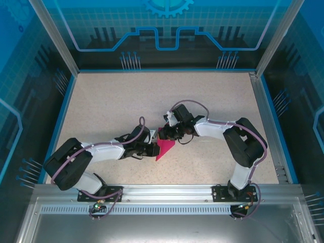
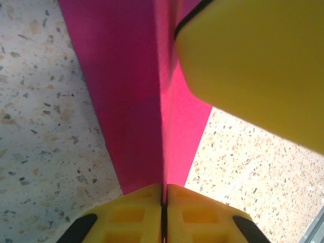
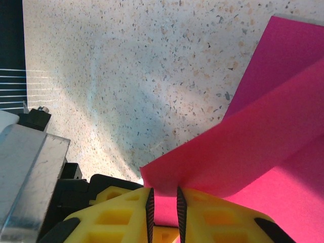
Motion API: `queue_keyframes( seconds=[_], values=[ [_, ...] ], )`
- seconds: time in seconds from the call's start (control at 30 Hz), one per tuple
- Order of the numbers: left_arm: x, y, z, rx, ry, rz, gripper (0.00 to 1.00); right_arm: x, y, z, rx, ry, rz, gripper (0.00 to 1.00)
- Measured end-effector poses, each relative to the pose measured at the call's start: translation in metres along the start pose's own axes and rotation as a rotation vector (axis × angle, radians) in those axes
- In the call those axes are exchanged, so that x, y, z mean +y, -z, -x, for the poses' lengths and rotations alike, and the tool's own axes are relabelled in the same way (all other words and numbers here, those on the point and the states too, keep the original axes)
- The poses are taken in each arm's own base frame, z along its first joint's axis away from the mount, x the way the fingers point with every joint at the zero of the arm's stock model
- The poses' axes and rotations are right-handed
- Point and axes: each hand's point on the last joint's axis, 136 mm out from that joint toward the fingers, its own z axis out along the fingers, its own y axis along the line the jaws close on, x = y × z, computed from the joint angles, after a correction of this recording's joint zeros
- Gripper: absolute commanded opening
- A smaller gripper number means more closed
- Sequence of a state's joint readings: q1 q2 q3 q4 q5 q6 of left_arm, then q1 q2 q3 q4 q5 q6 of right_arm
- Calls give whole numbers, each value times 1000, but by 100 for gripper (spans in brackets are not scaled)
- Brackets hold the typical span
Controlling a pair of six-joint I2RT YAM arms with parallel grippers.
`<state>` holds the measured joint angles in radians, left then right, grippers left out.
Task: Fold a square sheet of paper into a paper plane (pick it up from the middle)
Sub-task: Fourth fold the wing at the center of the table.
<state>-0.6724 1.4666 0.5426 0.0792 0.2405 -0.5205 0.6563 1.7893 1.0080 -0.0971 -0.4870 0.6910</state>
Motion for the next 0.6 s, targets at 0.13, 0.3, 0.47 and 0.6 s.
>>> queue_keyframes(
  seconds=[0.13, 0.3, 0.47, 0.6],
  values=[
    [1, -1, -1, 3, -2, 3, 4, 0, 0, 0, 1, 0, 0, 22],
    [3, -5, -3, 15, 2, 7, 1, -3, -2, -2, 10, -8, -7, 22],
    [5, -8, -2, 25, 18, -8, 1, -8, -7, -4, 26, -20, -16, 22],
    [4, -6, 0, 28, 32, -29, 1, -9, -11, -1, 31, -21, -17, 22]
  ],
)
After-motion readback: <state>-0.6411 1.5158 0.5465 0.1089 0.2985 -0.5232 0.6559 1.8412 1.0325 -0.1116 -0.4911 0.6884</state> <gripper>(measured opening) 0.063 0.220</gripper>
